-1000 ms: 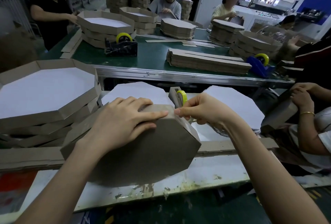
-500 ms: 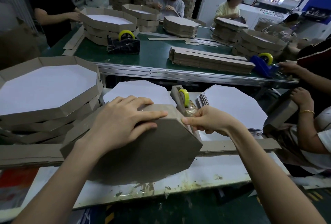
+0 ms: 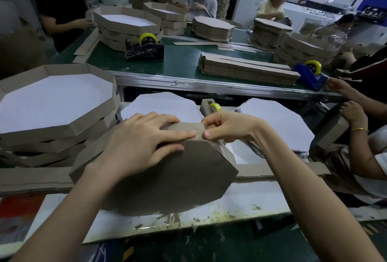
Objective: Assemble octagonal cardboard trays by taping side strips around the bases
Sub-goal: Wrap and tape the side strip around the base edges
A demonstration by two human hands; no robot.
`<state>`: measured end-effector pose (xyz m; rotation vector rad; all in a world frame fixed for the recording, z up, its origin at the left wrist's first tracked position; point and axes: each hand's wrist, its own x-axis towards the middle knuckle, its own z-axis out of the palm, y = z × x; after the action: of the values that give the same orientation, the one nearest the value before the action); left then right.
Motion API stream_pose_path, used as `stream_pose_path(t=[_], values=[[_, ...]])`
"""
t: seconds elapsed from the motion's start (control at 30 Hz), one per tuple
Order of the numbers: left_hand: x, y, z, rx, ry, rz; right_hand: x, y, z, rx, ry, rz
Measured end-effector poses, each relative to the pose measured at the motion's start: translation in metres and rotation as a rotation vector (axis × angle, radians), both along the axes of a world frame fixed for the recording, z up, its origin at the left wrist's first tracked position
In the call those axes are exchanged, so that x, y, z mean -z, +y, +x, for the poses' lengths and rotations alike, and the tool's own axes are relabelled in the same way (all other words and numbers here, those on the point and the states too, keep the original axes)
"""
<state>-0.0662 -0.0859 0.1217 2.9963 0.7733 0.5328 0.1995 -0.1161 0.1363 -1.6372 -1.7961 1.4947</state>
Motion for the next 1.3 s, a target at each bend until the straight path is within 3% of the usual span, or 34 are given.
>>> stream_pose_path(t=[0.3, 0.5, 0.63, 0.8, 0.93, 1.03, 1.1, 1.2, 1.3], values=[[-0.003, 0.000, 0.000, 0.009, -0.004, -0.030, 0.012, 0.009, 0.016, -0.135, 0.185, -0.117], [0.003, 0.005, -0.008, -0.030, -0.066, 0.002, 0.011, 0.001, 0.027, -0.131, 0.159, -0.118], [0.020, 0.021, -0.040, -0.165, -0.135, -0.188, 0.011, -0.004, 0.029, -0.134, 0.218, -0.114], [0.035, 0.023, -0.052, -0.233, -0.461, -0.464, 0.018, -0.002, 0.014, -0.037, 0.128, -0.036], [0.046, 0.020, -0.054, -0.345, -0.441, -0.518, 0.019, -0.009, 0.027, -0.094, 0.226, -0.114], [0.041, 0.017, -0.054, -0.387, -0.412, -0.513, 0.019, -0.019, 0.039, -0.069, 0.167, -0.124], [0.032, 0.012, -0.050, -0.396, -0.350, -0.434, 0.017, -0.024, 0.041, 0.035, 0.110, -0.048], [0.010, 0.002, -0.040, -0.372, -0.214, -0.249, -0.002, -0.023, 0.021, 0.258, 0.060, 0.271], [-0.011, -0.005, -0.029, -0.333, -0.069, -0.111, -0.024, -0.017, -0.017, 0.135, -0.049, 0.479]])
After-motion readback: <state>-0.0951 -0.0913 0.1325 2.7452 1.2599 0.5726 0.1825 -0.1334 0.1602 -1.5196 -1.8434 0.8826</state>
